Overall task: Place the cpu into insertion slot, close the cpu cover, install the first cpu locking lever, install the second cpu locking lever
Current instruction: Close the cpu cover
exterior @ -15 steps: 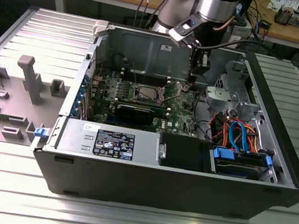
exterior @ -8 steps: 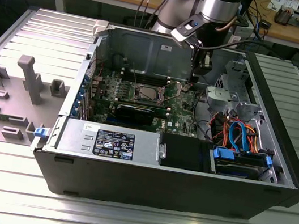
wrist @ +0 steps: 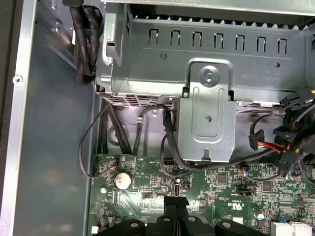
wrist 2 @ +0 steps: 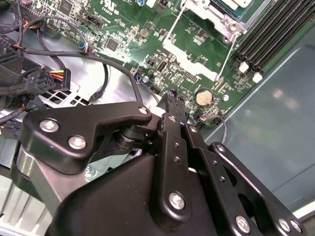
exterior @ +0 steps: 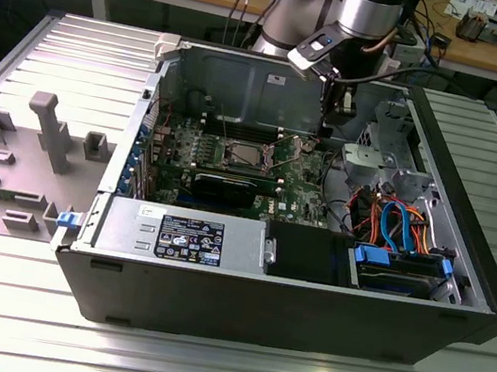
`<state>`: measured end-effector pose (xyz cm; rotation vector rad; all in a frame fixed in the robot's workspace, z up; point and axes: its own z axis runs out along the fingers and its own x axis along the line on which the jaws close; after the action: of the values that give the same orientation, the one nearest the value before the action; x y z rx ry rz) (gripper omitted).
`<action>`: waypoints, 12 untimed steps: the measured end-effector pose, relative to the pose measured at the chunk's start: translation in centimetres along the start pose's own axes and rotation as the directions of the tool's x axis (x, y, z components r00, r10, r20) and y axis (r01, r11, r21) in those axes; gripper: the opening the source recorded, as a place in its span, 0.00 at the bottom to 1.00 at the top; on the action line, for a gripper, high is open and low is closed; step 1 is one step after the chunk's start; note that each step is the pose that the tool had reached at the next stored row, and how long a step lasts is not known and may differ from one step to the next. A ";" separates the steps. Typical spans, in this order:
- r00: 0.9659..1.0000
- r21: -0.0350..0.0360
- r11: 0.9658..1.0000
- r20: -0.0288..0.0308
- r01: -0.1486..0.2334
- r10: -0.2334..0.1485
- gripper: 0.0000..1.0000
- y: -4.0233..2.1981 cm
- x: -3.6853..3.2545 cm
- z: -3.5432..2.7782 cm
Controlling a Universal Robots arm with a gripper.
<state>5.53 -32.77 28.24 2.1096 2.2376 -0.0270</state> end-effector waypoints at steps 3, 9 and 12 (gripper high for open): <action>1.000 0.000 1.000 0.001 0.000 0.000 0.11 0.22 -0.01 0.01; 1.000 0.000 1.000 0.001 0.000 0.000 0.11 0.48 -0.03 0.02; 1.000 0.000 1.000 0.001 0.000 0.000 0.11 0.62 -0.03 0.03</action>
<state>6.15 -32.77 28.24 2.1090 2.2373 -0.0280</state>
